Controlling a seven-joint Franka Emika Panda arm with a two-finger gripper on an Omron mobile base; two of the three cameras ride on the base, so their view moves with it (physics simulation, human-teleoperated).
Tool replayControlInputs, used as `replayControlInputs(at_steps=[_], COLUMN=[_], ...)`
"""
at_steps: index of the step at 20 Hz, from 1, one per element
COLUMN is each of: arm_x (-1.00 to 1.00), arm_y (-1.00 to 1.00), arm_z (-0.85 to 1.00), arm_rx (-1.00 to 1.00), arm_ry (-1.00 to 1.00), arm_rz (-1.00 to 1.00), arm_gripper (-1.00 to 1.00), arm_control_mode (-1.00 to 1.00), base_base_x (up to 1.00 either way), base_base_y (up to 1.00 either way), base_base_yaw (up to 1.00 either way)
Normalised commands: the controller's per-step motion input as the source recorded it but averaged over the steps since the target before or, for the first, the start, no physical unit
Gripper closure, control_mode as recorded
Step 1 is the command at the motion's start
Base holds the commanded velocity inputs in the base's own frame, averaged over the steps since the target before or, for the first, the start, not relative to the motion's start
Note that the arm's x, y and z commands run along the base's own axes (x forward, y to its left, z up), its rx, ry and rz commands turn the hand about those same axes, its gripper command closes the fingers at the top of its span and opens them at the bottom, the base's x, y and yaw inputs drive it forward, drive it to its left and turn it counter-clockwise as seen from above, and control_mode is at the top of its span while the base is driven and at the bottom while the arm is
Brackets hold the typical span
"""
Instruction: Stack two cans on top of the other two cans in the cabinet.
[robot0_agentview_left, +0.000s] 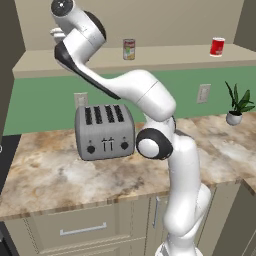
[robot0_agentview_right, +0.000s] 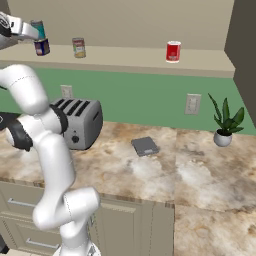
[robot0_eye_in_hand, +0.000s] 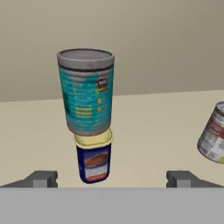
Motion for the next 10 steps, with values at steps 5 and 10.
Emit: replayControlInputs(at_steps=[5,10], arm_x=[-0.45,-0.42], arm_y=[-0.39,-0.49], arm_z=[-0.28,-0.19], arm_rx=[0.02,0.06], arm_ry=[-0.01,0.0], arm_rz=[-0.14,-0.07], arm_gripper=[-1.0,-1.0], arm_control_mode=[-1.0,-1.0], base_base_x=[0.0,0.0], base_base_y=[0.0,0.0], base_base_yaw=[0.0,0.0])
